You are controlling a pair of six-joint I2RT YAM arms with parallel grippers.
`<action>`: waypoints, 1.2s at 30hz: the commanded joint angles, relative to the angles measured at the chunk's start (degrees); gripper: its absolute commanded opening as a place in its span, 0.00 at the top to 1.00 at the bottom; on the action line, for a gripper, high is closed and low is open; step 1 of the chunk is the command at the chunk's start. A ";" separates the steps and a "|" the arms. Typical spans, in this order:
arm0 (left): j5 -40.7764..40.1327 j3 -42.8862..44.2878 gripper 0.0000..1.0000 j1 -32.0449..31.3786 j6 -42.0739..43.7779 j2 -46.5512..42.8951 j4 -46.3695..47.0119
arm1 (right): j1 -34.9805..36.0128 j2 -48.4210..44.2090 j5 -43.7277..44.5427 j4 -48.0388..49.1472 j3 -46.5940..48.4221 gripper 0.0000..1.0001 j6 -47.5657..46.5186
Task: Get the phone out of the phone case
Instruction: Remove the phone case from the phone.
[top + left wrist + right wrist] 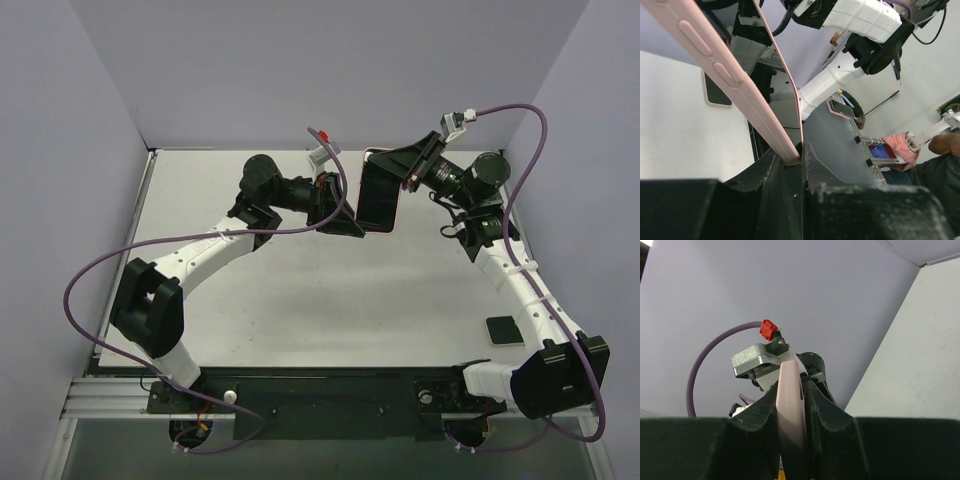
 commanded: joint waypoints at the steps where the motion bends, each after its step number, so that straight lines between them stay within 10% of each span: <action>1: -1.62 6.80 1.00 -0.73 18.14 -1.42 0.76 | 3.79 -0.49 -3.36 7.40 -3.25 1.00 16.60; 13: -0.91 10.57 1.00 -0.81 20.00 1.48 1.47 | 5.20 -0.49 -2.83 10.51 -3.34 1.00 20.67; 27: -7.41 14.27 1.00 -0.90 41.25 3.50 -26.03 | 6.61 -0.75 -1.87 16.31 -2.63 1.00 25.68; 36: -6.01 15.76 1.00 -1.25 46.10 3.77 -28.07 | 6.87 -0.58 -2.04 16.22 -2.90 1.00 26.73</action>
